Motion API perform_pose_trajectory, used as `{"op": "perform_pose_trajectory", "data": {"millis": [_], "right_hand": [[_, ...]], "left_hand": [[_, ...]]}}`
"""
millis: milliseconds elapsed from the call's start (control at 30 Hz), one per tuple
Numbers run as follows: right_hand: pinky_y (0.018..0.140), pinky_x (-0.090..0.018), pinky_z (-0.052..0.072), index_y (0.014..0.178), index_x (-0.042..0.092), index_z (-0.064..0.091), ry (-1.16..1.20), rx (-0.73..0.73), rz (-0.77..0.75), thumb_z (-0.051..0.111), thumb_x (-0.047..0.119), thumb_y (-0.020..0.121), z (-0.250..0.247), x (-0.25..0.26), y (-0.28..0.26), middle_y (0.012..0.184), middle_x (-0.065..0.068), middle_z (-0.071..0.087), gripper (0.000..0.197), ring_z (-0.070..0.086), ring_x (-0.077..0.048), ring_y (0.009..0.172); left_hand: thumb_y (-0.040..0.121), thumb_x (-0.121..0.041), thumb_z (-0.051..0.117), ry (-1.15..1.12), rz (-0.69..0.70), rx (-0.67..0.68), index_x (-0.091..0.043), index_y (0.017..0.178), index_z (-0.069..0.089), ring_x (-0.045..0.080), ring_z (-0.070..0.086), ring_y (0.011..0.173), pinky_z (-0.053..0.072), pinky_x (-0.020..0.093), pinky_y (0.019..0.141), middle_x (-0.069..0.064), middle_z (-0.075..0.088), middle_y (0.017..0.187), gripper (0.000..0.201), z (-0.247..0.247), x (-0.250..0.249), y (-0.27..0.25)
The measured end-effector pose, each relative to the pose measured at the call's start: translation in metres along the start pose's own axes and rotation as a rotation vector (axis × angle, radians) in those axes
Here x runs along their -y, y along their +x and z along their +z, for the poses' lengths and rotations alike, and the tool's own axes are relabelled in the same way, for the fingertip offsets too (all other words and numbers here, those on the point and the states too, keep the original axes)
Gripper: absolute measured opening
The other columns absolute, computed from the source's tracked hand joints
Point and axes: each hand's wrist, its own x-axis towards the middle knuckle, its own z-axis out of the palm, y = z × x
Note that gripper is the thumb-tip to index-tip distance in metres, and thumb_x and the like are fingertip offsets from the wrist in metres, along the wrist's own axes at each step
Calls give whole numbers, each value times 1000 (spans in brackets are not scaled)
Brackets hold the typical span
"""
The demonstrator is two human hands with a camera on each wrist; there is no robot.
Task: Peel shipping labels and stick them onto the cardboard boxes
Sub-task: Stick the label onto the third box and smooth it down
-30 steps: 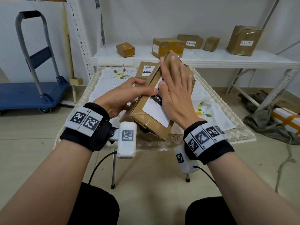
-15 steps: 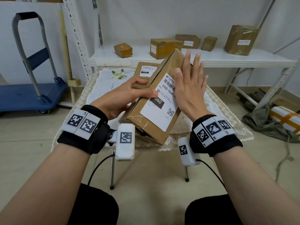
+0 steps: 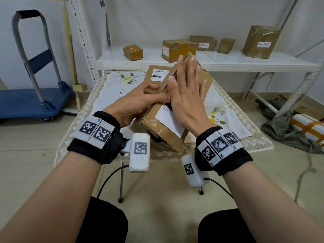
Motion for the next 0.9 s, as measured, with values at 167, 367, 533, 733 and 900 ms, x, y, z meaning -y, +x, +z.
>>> {"op": "perform_pose_trajectory", "data": {"millis": [167,367,533,733,900], "right_hand": [[123,-53,-18,163,32,-10,10,-30,38,7,60,101,-11,-5,11,169,-1,-24,70,-25,-21,155],[124,-55,-16,163,31,-11,13,-87,126,12,55,107,-21,-19,21,169,-2,-25,65,-23,-25,156],[122,-54,-16,164,29,-8,37,-151,70,13,54,106,-22,-11,17,170,-4,-23,66,-20,-27,157],[124,-54,-16,164,32,-5,-30,-45,-46,14,57,106,-9,1,5,170,-1,-21,66,-23,-24,156],[124,-54,-17,163,34,-7,-33,-46,-14,10,61,102,-14,-4,12,170,-1,-23,69,-24,-24,156]], "left_hand": [[71,-36,88,44,12,46,-26,129,53,24,75,100,62,38,79,7,69,118,69,4,-3,0],[62,-42,84,61,21,64,-30,131,52,19,75,91,63,34,78,3,62,115,78,11,-6,0],[80,-34,83,43,-12,56,-29,133,52,20,76,89,62,32,74,4,68,114,61,13,-7,1],[83,-36,80,51,-1,41,-28,131,54,23,74,99,59,35,81,7,69,120,55,11,-4,1],[75,-36,83,48,11,92,-30,132,54,24,75,95,61,33,76,11,67,121,64,11,-5,-1]]}}
